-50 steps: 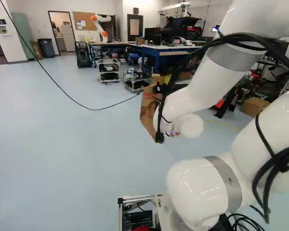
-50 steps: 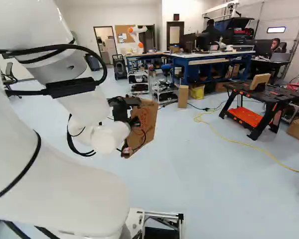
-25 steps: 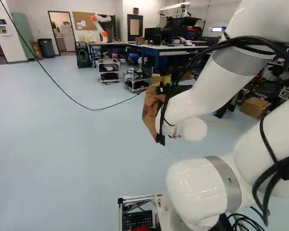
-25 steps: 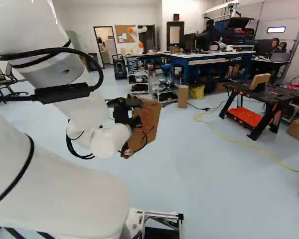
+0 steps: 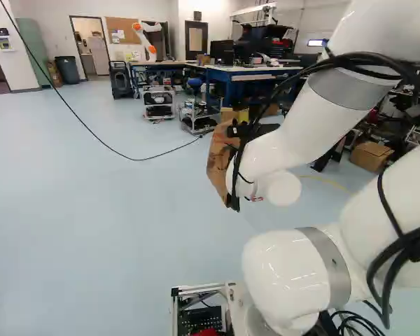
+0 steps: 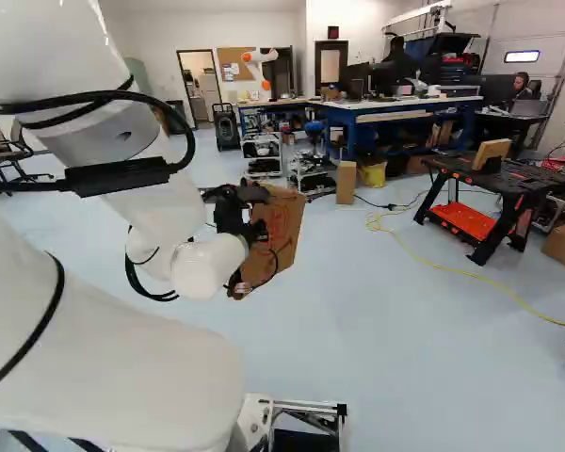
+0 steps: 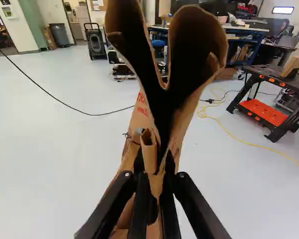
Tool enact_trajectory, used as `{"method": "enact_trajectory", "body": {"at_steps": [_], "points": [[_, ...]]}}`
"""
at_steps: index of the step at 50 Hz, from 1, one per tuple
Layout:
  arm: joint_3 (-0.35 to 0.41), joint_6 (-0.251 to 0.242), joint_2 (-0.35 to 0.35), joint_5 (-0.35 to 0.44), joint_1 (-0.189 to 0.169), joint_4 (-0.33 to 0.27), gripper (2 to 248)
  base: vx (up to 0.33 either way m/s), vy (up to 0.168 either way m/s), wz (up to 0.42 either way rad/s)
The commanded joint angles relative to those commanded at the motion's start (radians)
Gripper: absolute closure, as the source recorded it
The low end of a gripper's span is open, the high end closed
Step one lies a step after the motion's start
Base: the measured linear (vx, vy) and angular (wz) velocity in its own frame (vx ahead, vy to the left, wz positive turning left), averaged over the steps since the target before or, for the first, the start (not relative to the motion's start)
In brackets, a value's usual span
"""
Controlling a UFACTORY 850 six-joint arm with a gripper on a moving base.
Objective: Pick up the grocery bag from the ground
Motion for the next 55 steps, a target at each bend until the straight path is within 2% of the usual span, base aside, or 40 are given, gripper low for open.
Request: {"method": "enact_trajectory", "body": {"at_steps": [55], "points": [[0.000,0.000,0.000,0.000,0.000,0.000,228,0.000,0.000,0.000]]}}
